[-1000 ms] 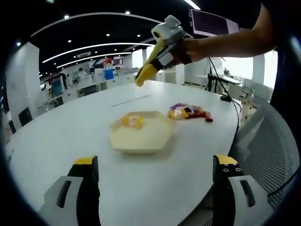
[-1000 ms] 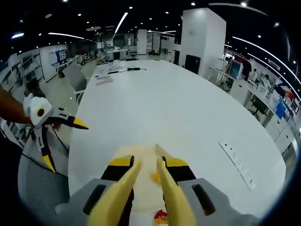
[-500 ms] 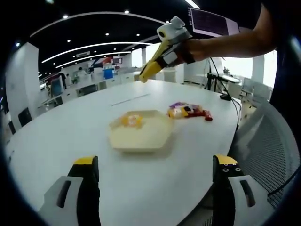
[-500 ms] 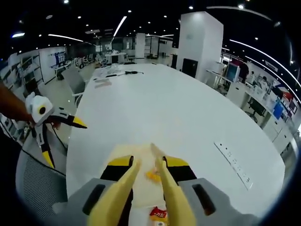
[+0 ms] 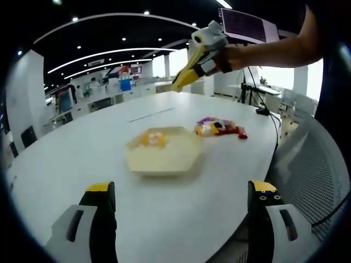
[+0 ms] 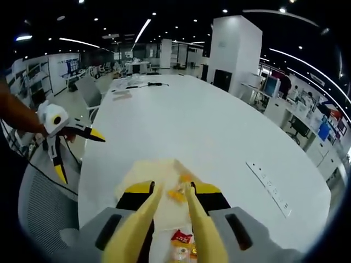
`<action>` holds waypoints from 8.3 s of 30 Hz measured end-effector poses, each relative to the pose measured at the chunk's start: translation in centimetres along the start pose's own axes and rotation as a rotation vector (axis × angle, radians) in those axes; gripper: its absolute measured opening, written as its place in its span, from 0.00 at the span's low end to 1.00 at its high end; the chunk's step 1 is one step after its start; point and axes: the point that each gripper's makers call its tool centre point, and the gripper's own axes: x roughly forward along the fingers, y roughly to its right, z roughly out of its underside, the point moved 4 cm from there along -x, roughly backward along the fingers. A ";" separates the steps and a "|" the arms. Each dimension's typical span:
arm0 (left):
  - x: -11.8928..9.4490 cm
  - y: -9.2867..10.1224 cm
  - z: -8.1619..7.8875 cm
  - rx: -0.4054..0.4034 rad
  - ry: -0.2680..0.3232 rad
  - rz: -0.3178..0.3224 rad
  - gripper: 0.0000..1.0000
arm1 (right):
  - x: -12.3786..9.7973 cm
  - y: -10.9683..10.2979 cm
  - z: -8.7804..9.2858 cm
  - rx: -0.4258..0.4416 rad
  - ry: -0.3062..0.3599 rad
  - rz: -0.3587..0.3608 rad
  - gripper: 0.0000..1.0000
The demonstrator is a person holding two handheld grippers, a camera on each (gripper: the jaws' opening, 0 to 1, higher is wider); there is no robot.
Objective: Place the target food into the container with the food tongs after gripping and lifting it, then release it inside without dropping or visibly crushing the food.
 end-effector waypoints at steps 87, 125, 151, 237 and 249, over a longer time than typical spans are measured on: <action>0.0 0.1 0.6 0.010 -0.034 0.001 1.00 | -4.1 2.1 11.7 0.077 -0.008 0.092 0.27; 0.2 -0.2 0.7 -0.020 -0.040 -0.007 0.99 | 1.2 0.0 17.0 0.141 -0.161 0.034 0.28; 0.2 -0.2 0.7 -0.022 -0.041 -0.005 0.99 | 0.7 0.1 17.1 0.200 -0.197 0.053 0.20; -0.2 -0.4 0.0 -0.019 0.007 -0.022 0.98 | -1.6 2.4 4.9 0.085 -0.121 0.053 0.21; -0.2 -0.3 0.0 -0.012 0.005 -0.021 0.98 | 0.8 0.5 1.9 0.048 -0.096 0.009 0.22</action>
